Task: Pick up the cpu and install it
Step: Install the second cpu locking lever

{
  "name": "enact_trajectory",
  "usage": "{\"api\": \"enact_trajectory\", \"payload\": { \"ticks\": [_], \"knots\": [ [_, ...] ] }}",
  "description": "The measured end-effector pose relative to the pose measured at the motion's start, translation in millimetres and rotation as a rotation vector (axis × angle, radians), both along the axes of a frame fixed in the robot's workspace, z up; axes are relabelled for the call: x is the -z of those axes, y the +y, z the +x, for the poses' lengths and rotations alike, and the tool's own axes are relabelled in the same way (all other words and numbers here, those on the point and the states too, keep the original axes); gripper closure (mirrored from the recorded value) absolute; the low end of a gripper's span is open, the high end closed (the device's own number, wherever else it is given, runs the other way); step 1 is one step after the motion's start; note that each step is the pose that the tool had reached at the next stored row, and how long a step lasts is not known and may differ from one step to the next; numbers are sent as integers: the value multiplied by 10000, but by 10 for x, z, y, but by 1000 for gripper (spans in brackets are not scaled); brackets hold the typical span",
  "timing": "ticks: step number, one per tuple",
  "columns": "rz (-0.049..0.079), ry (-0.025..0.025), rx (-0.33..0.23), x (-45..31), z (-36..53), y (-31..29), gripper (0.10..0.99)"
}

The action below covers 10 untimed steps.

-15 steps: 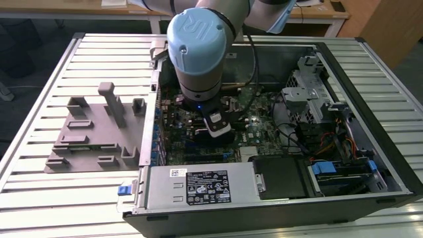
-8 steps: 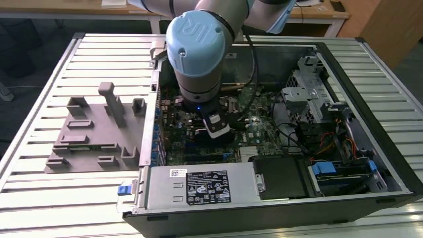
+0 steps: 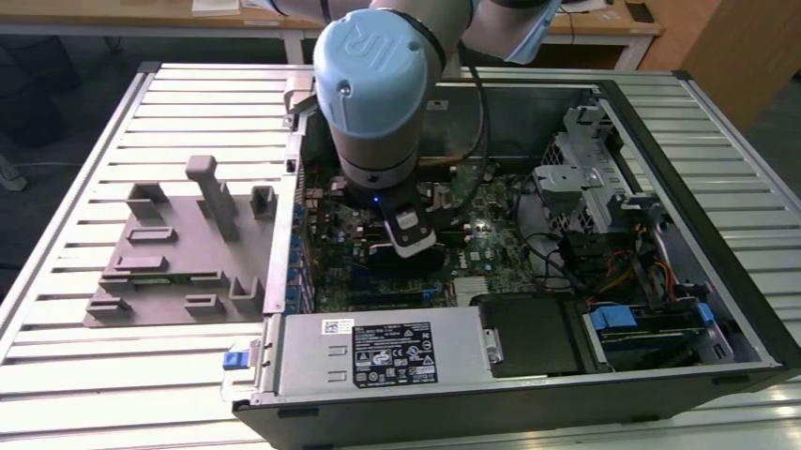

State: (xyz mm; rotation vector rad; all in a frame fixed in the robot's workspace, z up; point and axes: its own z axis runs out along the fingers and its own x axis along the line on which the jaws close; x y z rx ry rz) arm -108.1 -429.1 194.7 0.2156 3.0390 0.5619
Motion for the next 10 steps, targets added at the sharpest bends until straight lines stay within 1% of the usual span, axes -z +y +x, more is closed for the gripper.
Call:
{"api": "enact_trajectory", "payload": {
  "ticks": [3,5,6,8,10],
  "knots": [
    [-1,0,1,-107,0,0,980],
    [-8,0,0,-149,0,0,980],
    [-50,-1,-1,-153,2,3,980],
    [-238,0,8,-155,11,10,980],
    [-359,0,18,-155,44,22,980]
  ]
}}
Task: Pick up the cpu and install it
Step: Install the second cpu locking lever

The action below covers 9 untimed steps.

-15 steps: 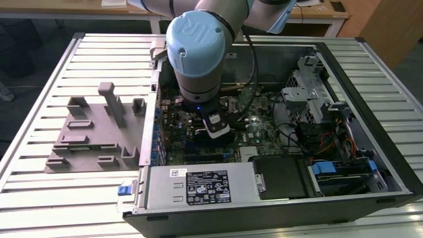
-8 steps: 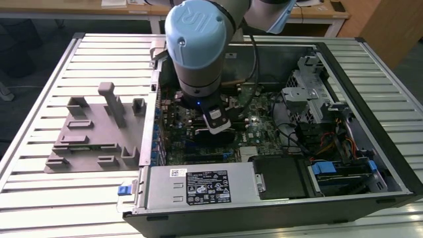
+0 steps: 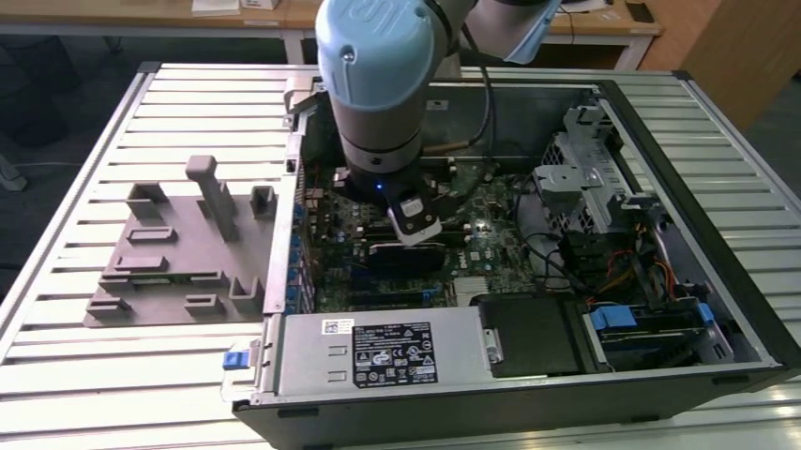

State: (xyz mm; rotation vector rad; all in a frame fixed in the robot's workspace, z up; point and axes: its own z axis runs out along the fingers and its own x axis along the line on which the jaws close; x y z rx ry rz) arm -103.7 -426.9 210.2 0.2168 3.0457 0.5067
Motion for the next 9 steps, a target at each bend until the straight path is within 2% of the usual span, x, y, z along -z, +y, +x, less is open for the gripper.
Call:
{"api": "enact_trajectory", "payload": {
  "ticks": [4,9],
  "knots": [
    [-166,1,11,0,64,37,980],
    [-312,0,11,1,94,169,980]
  ]
}}
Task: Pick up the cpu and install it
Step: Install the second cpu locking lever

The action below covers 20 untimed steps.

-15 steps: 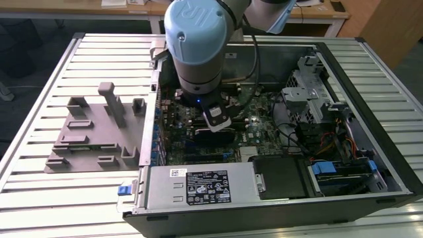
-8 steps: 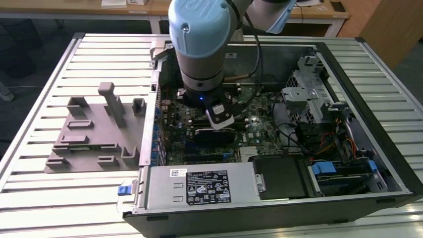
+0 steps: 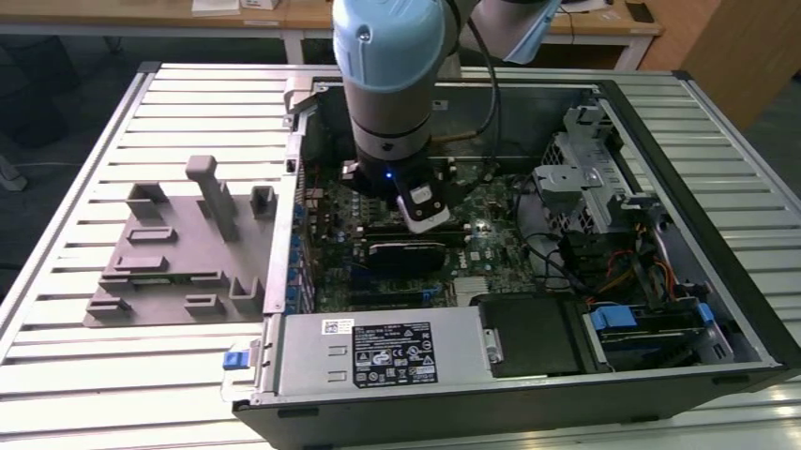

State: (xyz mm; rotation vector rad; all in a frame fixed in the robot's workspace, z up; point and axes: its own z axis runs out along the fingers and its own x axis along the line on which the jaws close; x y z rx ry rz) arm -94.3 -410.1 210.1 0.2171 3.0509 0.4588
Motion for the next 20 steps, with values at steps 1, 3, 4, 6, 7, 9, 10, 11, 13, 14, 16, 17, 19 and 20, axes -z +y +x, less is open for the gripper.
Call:
{"api": "enact_trajectory", "payload": {
  "ticks": [1,3,4,6,7,9,10,11,13,14,16,17,19,20],
  "knots": [
    [-30,0,1,1,9,21,980],
    [-89,1,2,1,36,55,980],
    [-122,1,4,2,52,68,980],
    [-201,0,12,4,91,84,980],
    [-250,1,17,4,111,90,980],
    [-370,0,28,4,152,99,980],
    [-429,0,30,5,172,104,980],
    [-484,1,32,5,191,111,980],
    [-587,0,34,6,228,128,980],
    [-633,0,34,6,244,140,980],
    [-720,1,34,6,276,164,980],
    [-765,1,34,7,292,176,980],
    [-851,0,37,8,317,216,980],
    [-889,0,36,9,326,245,980]
  ]
}}
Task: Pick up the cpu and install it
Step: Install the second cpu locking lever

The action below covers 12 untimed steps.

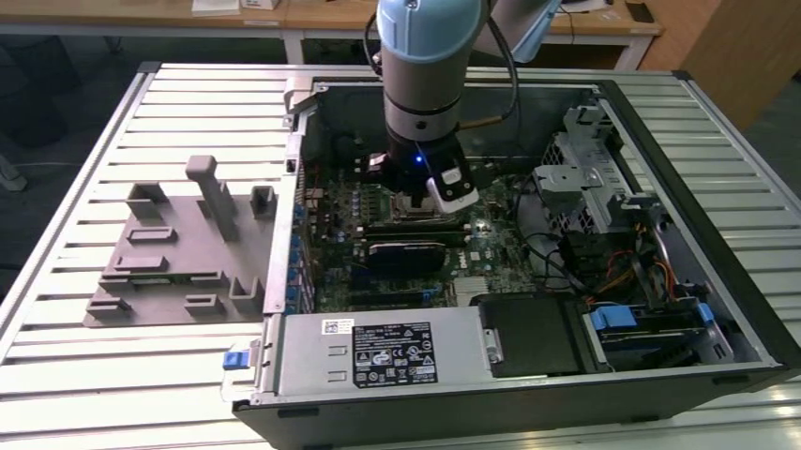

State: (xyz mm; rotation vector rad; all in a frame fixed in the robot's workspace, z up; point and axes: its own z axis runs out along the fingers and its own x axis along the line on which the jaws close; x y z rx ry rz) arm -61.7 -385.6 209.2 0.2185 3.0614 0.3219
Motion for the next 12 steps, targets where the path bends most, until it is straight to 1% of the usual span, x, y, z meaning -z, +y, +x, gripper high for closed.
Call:
{"api": "enact_trajectory", "payload": {
  "ticks": [2,3,5,7,8,12],
  "knots": [
    [-82,-1,-1,4,16,58,980],
    [-144,0,-1,6,22,88,980],
    [-293,0,-2,10,33,140,980],
    [-493,0,-1,12,35,172,980],
    [-532,0,0,12,35,177,980],
    [-541,0,0,12,35,177,980]
  ]
}}
